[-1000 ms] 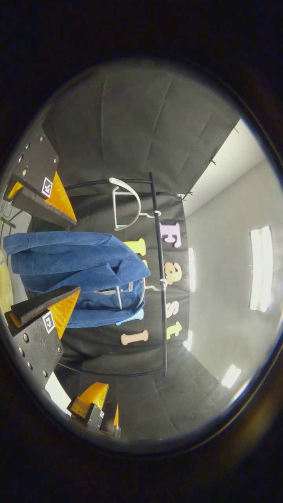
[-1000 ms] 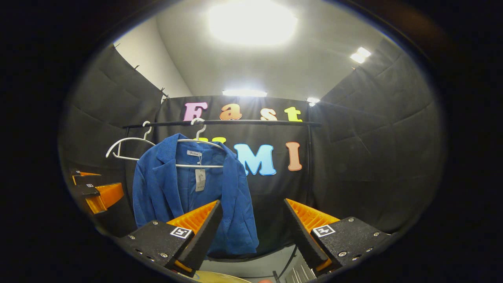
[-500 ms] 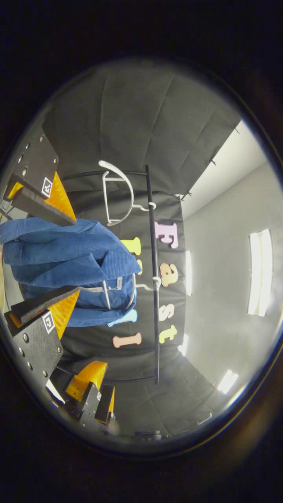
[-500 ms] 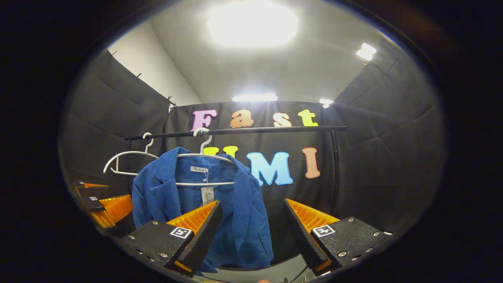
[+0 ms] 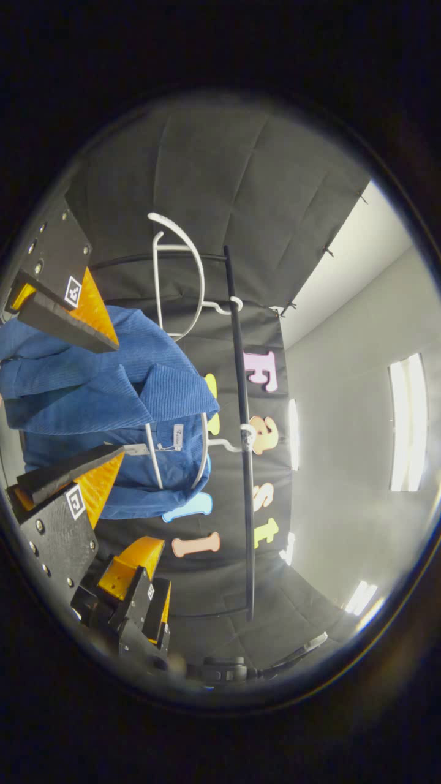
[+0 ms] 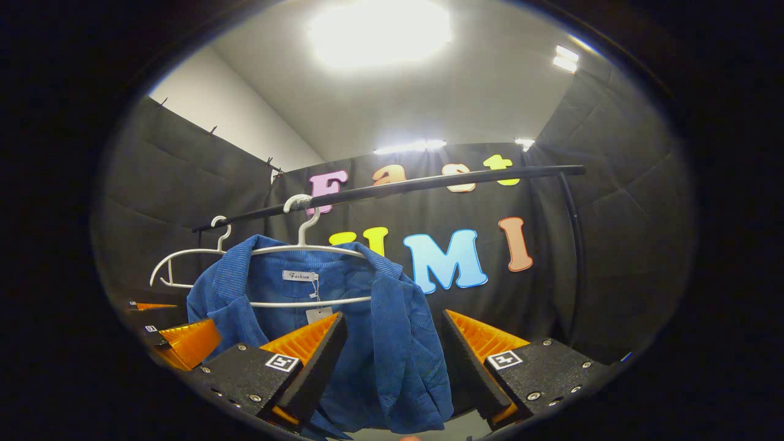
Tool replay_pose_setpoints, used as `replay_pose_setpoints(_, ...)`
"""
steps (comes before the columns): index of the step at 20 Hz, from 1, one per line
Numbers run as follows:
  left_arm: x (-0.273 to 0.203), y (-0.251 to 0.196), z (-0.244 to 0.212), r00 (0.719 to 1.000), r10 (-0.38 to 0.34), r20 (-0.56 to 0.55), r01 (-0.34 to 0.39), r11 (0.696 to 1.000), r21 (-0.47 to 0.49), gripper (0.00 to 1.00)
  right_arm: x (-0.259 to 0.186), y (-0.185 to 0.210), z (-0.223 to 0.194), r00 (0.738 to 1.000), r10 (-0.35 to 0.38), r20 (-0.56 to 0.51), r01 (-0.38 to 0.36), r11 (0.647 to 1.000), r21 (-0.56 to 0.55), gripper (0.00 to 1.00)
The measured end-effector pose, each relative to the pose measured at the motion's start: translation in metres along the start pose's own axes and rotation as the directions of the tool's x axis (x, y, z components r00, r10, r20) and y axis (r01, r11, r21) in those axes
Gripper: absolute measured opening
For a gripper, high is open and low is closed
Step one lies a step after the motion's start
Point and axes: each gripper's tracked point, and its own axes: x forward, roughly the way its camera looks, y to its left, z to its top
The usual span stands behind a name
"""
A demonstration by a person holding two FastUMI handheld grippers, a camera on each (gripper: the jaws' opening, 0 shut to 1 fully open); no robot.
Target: Grasp the clothes on the hanger with both hands and then place them into the laundry hamper below.
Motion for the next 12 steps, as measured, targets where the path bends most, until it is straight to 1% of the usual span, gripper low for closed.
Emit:
replay_pose_setpoints(4, 0.024, -0.01, -0.018, 0.999, 0.04, -0.036, -0.039, 0.999, 0.026, 0.93, 0.033, 0.0, -0.017, 0.999, 0.05, -0.02, -0.05, 0.999, 0.022, 0.95)
replay_pose_setpoints(8, 0.047, -0.011, -0.025, 0.994, 0.1, -0.032, -0.099, 0.994, 0.045, 0.93, 0.066, 0.001, -0.028, 0.995, 0.092, -0.023, -0.091, 0.995, 0.051, 0.95)
replay_pose_setpoints(12, 0.07, -0.007, -0.039, 0.986, 0.16, -0.048, -0.156, 0.985, 0.078, 0.88, 0.1, 0.0, -0.041, 0.993, 0.114, -0.033, -0.111, 0.99, 0.086, 0.95)
